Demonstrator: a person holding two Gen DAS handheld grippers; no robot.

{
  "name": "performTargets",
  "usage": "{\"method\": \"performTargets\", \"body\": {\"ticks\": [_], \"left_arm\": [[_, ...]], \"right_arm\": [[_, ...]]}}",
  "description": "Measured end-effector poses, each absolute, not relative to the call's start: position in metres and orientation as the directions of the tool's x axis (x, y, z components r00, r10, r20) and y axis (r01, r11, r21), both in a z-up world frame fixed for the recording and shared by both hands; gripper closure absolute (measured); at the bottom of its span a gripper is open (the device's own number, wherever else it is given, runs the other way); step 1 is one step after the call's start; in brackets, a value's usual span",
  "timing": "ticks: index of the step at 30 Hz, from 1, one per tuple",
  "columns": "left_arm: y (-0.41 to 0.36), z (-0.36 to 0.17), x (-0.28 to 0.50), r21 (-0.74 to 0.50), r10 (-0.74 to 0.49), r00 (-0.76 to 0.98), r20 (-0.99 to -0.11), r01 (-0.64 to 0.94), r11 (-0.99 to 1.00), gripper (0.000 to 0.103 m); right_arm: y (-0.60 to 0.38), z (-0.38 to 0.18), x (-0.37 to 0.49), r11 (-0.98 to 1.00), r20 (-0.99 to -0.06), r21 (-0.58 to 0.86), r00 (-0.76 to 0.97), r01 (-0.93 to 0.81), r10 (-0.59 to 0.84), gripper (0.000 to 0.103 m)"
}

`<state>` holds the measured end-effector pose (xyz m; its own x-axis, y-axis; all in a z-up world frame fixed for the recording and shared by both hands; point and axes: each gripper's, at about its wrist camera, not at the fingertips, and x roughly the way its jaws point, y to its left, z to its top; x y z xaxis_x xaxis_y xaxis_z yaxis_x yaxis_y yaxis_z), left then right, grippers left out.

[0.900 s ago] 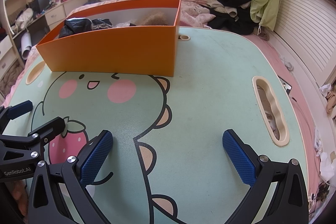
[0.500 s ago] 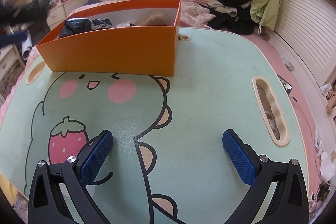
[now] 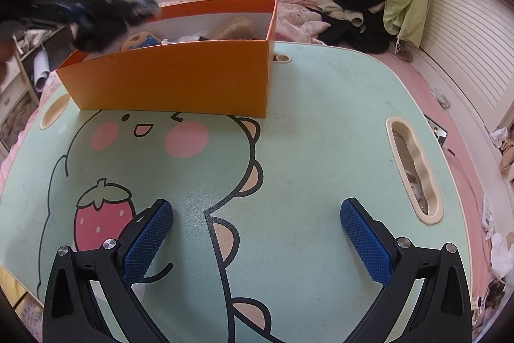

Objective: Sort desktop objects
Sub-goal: 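Grasp the black plastic-wrapped bundle inside the orange box with the left gripper, then lift the black bundle out and set it on the desk with the left gripper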

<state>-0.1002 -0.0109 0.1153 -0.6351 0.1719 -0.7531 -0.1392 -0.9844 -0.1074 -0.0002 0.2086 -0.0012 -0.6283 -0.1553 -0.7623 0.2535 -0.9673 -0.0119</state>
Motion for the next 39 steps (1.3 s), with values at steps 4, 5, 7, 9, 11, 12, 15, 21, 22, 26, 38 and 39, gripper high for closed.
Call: {"method": "performTargets", "body": {"ticks": [4,5,7,9,11,12,15,21,22,26,38,39], "left_arm": [[-0.019,0.125,-0.064,-0.154,0.227,-0.650,-0.725,-0.169,-0.974,0.067],[-0.018,0.120,-0.057,-0.163,0.238,-0.644,-0.727,-0.175,-0.971,0.067],[-0.015,0.103,-0.040,-0.180,0.257,-0.630,-0.733,-0.185,-0.966,0.067],[-0.011,0.081,-0.030,-0.171,0.246,-0.627,-0.739,-0.179,-0.969,0.063],[-0.006,0.057,-0.027,-0.144,0.207,-0.627,-0.751,-0.150,-0.978,0.058],[-0.006,0.049,-0.027,-0.148,0.204,-0.620,-0.757,-0.141,-0.979,0.058],[-0.015,0.041,-0.022,-0.181,0.200,-0.633,-0.748,-0.096,-0.979,0.058],[-0.036,0.049,0.019,-0.199,0.177,-0.711,-0.681,-0.053,-0.979,0.015],[-0.036,0.047,0.025,-0.186,0.169,-0.707,-0.687,-0.055,-0.981,0.015],[-0.026,0.028,0.033,-0.126,0.134,-0.674,-0.727,-0.061,-0.990,0.015],[-0.005,-0.002,0.019,0.003,0.037,-0.601,-0.798,-0.064,-0.998,0.000],[-0.006,-0.002,0.019,0.002,0.037,-0.601,-0.798,-0.064,-0.998,0.000]], "right_arm": [[0.208,-0.002,-0.002,-0.967,-0.762,-0.012,-0.629,0.254,-0.155,0.000],[0.208,-0.003,-0.002,-0.967,-0.762,-0.013,-0.629,0.254,-0.155,0.000],[0.207,-0.003,-0.002,-0.967,-0.762,-0.013,-0.629,0.254,-0.155,0.000],[0.207,-0.004,-0.003,-0.967,-0.762,-0.013,-0.629,0.254,-0.155,0.000],[0.207,-0.004,-0.003,-0.967,-0.762,-0.013,-0.629,0.254,-0.155,0.000],[0.207,-0.004,-0.003,-0.967,-0.762,-0.013,-0.629,0.254,-0.155,0.000],[0.207,-0.004,-0.002,-0.967,-0.762,-0.012,-0.629,0.254,-0.155,0.000],[0.208,-0.004,-0.003,-0.967,-0.762,-0.013,-0.629,0.254,-0.155,0.000],[0.208,-0.003,-0.003,-0.967,-0.762,-0.012,-0.629,0.254,-0.155,0.000],[0.208,-0.003,-0.003,-0.967,-0.762,-0.013,-0.628,0.256,-0.156,0.000],[0.210,-0.002,-0.002,-0.966,-0.762,-0.015,-0.629,0.257,-0.155,0.000],[0.210,-0.002,-0.002,-0.966,-0.762,-0.016,-0.629,0.257,-0.155,0.000]]}}
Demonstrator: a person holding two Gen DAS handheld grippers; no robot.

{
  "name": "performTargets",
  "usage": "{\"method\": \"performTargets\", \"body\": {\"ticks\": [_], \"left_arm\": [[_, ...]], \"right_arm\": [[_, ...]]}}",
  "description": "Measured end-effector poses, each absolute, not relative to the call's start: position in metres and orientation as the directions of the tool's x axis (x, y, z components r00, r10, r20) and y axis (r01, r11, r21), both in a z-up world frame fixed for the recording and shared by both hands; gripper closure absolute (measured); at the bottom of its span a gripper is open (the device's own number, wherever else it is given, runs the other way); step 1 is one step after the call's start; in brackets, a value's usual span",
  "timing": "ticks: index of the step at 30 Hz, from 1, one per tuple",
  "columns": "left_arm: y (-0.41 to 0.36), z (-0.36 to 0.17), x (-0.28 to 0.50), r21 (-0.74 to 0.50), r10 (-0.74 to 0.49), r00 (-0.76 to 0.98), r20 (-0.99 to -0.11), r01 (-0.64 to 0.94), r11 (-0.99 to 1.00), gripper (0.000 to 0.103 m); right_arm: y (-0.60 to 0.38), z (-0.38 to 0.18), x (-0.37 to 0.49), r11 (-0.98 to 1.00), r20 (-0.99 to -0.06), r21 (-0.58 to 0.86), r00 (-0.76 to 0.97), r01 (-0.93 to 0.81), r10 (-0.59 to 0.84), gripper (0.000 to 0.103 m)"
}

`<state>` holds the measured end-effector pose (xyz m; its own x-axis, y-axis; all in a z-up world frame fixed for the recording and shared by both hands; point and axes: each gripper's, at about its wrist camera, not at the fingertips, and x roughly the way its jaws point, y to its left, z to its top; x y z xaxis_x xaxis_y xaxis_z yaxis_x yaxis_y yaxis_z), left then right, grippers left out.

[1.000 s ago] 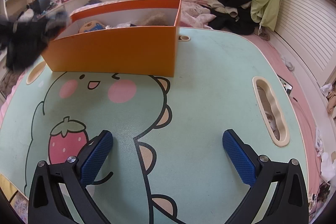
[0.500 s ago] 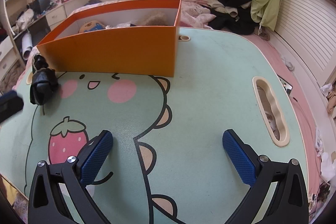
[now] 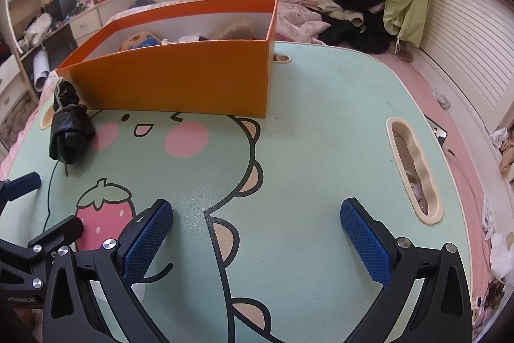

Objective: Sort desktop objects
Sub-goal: 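Lift the black bundle out and set it on the desk with the left gripper, then grasp the white fluffy pompom inside the orange box with the right gripper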

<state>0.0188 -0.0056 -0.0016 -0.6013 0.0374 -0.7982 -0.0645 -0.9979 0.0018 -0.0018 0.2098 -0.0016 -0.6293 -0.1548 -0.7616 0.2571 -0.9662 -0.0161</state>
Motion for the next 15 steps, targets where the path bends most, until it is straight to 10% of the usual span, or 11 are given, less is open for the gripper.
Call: {"method": "performTargets", "body": {"ticks": [15], "left_arm": [[-0.004,-0.006,0.021,-0.004,0.045,-0.616,-0.787,-0.067,-0.998,0.000]], "right_arm": [[0.183,0.037,0.006,-0.913,-0.713,0.036,-0.630,0.406,-0.309,0.006]]}}
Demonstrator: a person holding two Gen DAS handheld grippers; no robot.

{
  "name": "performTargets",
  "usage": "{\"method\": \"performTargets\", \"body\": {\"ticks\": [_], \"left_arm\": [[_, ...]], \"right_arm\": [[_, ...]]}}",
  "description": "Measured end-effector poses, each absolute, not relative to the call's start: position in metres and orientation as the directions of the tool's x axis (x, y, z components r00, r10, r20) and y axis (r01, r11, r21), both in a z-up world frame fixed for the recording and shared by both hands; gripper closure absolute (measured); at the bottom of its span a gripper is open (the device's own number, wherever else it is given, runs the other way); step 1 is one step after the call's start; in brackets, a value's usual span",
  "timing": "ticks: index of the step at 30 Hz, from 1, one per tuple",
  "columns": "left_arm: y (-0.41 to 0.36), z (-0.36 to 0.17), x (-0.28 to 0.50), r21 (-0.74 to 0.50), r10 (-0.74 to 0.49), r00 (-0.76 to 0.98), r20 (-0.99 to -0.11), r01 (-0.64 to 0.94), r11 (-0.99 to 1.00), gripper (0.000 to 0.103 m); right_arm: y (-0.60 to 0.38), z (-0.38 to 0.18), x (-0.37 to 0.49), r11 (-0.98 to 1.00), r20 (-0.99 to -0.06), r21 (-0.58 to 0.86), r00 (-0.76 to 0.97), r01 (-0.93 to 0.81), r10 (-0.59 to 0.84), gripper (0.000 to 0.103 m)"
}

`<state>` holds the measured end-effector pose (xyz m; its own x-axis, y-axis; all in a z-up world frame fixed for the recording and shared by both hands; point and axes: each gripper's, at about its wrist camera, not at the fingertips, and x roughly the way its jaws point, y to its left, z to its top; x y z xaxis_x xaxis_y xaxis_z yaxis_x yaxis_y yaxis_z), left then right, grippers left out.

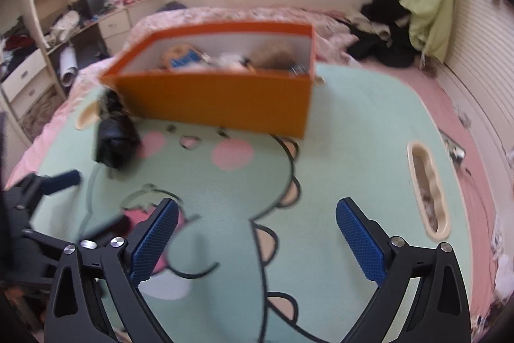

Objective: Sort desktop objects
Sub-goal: 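Grasp the white fluffy pompom inside the orange box with the right gripper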

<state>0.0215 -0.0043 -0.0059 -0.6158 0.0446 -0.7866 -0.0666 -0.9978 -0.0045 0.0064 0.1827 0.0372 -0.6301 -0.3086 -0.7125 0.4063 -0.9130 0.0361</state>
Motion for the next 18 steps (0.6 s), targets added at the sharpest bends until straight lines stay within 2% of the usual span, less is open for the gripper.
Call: {"method": "performTargets", "body": {"ticks": [2,4,6,9,14,18], "left_arm": [[-0.004,-0.006,0.021,-0.004,0.044,-0.616,-0.786,-0.067,-0.998,0.000],[-0.004,-0.006,0.020,-0.004,0.044,-0.618,-0.785,-0.065,-0.998,0.000],[-0.004,-0.006,0.021,-0.005,0.044,-0.619,-0.784,-0.065,-0.998,0.000],[-0.005,-0.006,0.021,-0.005,0.045,-0.621,-0.783,-0.066,-0.998,0.000],[-0.005,-0.006,0.021,-0.007,0.049,-0.624,-0.779,-0.070,-0.998,0.000],[-0.006,-0.006,0.022,-0.010,0.054,-0.628,-0.777,-0.073,-0.997,0.000]], "right_arm": [[0.177,0.061,0.001,-0.899,-0.692,0.060,-0.631,0.433,-0.350,0.006],[0.171,0.082,-0.018,-0.888,-0.695,0.120,-0.601,0.444,-0.395,0.014],[0.160,0.097,-0.049,-0.864,-0.721,0.214,-0.523,0.456,-0.454,0.030],[0.134,0.102,-0.092,-0.816,-0.761,0.337,-0.374,0.469,-0.529,0.046],[0.088,0.076,-0.140,-0.818,-0.827,0.393,-0.229,0.419,-0.514,0.059],[0.066,0.045,-0.157,-0.862,-0.883,0.361,-0.168,0.356,-0.439,0.059]]}}
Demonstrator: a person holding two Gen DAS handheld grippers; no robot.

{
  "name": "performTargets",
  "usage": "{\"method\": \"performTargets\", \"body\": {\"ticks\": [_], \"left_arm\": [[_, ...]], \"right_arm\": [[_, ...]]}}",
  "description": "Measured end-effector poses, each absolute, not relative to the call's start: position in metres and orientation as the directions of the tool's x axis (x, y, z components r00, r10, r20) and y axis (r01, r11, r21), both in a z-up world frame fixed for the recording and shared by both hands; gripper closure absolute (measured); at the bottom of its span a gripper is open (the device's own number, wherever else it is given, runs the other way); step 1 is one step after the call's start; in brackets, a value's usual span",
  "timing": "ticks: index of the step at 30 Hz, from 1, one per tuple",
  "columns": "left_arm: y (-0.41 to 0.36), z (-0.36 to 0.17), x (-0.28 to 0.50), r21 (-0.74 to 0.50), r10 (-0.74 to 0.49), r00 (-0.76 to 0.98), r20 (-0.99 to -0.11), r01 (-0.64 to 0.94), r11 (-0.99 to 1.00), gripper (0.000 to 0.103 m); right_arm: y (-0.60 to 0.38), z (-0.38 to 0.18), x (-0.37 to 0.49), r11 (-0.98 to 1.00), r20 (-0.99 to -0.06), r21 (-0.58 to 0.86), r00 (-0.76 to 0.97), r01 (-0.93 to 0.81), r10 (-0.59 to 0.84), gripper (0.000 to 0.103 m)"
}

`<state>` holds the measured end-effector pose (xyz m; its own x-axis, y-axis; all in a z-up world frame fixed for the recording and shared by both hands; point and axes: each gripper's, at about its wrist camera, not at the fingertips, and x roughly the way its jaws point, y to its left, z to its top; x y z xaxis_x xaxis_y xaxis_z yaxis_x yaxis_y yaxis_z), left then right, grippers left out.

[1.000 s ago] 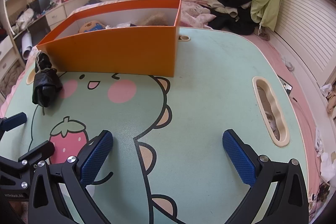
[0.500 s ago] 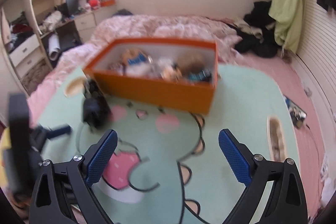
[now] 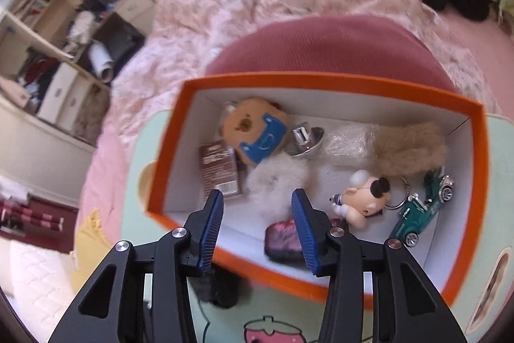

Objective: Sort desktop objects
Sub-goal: 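Grasp the white fluffy pompom inside the orange box with the right gripper, then lift the pompom out and drop it on the desk with the right gripper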

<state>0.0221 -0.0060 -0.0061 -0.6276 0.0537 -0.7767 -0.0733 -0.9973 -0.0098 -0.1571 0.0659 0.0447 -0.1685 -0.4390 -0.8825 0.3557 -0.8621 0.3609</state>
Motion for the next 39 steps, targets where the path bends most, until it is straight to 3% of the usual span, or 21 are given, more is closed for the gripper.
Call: {"method": "performTargets", "body": {"ticks": [5,7,10,17,21,29,32,36,39], "left_arm": [[-0.007,-0.007,0.023,-0.014,0.060,-0.630,-0.774,-0.077,-0.997,0.000],[-0.007,-0.007,0.023,-0.017,0.063,-0.631,-0.773,-0.078,-0.997,0.000],[-0.007,-0.007,0.024,-0.016,0.064,-0.633,-0.772,-0.081,-0.997,0.000],[-0.006,-0.007,0.024,-0.016,0.064,-0.633,-0.772,-0.080,-0.997,0.000],[-0.006,-0.007,0.024,-0.016,0.063,-0.633,-0.772,-0.080,-0.997,0.000],[-0.004,-0.007,0.024,-0.012,0.058,-0.630,-0.774,-0.076,-0.997,0.000],[-0.004,-0.006,0.025,-0.012,0.057,-0.630,-0.774,-0.076,-0.997,0.000],[-0.004,-0.006,0.025,-0.012,0.057,-0.630,-0.774,-0.076,-0.997,0.000],[-0.004,-0.006,0.024,-0.012,0.057,-0.630,-0.774,-0.076,-0.997,0.000]], "right_arm": [[0.052,0.023,-0.171,-0.887,-0.910,0.326,-0.146,0.326,-0.389,0.060],[0.051,0.023,-0.174,-0.894,-0.913,0.313,-0.157,0.322,-0.376,0.068],[0.055,0.026,-0.174,-0.891,-0.908,0.322,-0.161,0.321,-0.386,0.070],[0.092,0.086,-0.136,-0.817,-0.774,0.417,-0.315,0.399,-0.549,0.071],[0.118,0.107,-0.087,-0.793,-0.731,0.370,-0.376,0.484,-0.570,0.071],[0.153,0.042,-0.046,-0.836,-0.798,0.318,-0.351,0.446,-0.491,0.071],[0.159,0.030,-0.048,-0.845,-0.790,0.321,-0.372,0.428,-0.488,0.066],[0.174,0.039,-0.033,-0.854,-0.720,0.309,-0.484,0.418,-0.497,0.040],[0.183,0.045,-0.017,-0.859,-0.693,0.270,-0.531,0.436,-0.488,0.035]]}}
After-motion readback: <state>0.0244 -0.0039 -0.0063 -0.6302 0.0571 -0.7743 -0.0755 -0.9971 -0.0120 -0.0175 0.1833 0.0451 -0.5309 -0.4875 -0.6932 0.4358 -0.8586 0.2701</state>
